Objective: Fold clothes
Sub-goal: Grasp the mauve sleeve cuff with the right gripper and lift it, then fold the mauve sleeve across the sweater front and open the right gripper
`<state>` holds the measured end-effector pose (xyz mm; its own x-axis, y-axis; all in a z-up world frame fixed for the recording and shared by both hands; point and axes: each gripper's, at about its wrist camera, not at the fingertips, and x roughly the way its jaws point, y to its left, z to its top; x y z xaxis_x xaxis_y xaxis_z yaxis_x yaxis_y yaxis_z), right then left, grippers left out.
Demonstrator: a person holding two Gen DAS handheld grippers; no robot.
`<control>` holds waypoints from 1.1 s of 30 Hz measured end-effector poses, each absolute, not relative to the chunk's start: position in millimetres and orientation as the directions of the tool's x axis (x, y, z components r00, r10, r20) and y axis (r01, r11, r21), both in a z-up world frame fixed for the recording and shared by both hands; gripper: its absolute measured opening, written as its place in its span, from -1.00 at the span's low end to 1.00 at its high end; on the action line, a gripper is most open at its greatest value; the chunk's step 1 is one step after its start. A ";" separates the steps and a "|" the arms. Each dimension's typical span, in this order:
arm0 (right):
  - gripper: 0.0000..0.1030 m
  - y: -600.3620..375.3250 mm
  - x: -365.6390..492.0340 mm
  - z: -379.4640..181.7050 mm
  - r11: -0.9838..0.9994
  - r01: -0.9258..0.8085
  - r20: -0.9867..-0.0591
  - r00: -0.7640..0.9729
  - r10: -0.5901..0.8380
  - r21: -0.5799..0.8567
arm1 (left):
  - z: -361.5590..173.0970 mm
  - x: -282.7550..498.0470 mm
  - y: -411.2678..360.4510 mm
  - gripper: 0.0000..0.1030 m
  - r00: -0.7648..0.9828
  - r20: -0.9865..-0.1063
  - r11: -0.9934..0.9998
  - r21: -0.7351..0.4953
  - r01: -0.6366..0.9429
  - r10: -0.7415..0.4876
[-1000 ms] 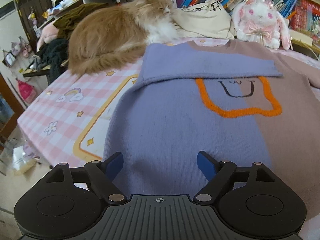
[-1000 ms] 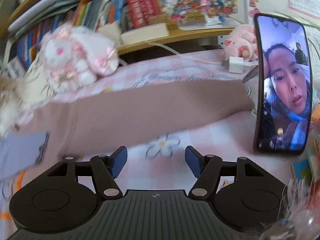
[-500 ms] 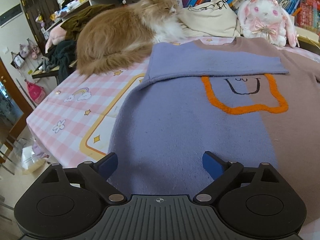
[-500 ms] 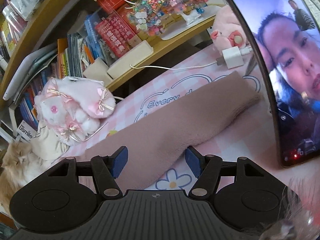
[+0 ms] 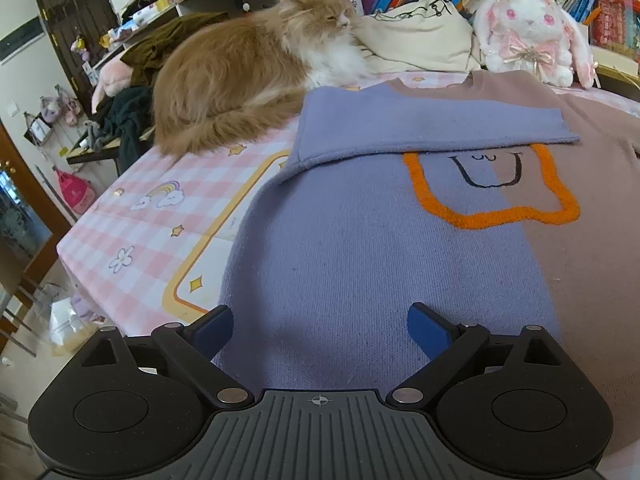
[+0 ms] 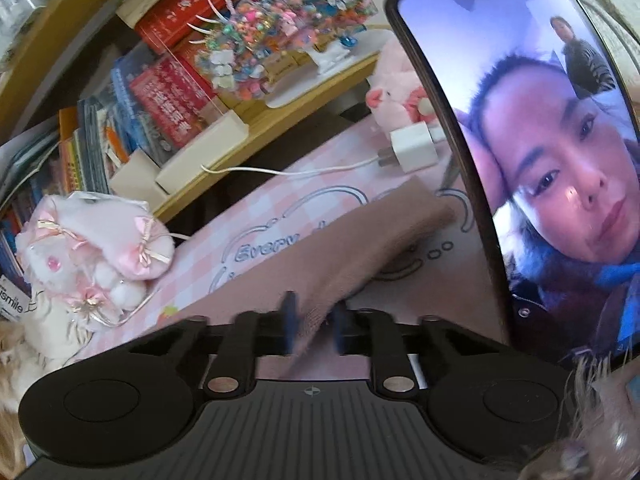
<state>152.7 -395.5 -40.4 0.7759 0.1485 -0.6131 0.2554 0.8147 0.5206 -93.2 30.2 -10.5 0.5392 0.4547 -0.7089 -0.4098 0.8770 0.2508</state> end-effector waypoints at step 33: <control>-0.86 -122.5 119.7 91.6 0.806 -0.355 -0.341 0.770 0.540 0.473 | 20.7 -113.9 34.4 0.89 0.701 -0.614 0.905 0.410 -0.109 0.363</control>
<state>119.7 -122.5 91.6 0.7697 0.5396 -0.3413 -0.3551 0.8061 0.4735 -113.9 34.4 20.7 0.7010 0.3629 -0.6139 -0.1093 0.9053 0.4104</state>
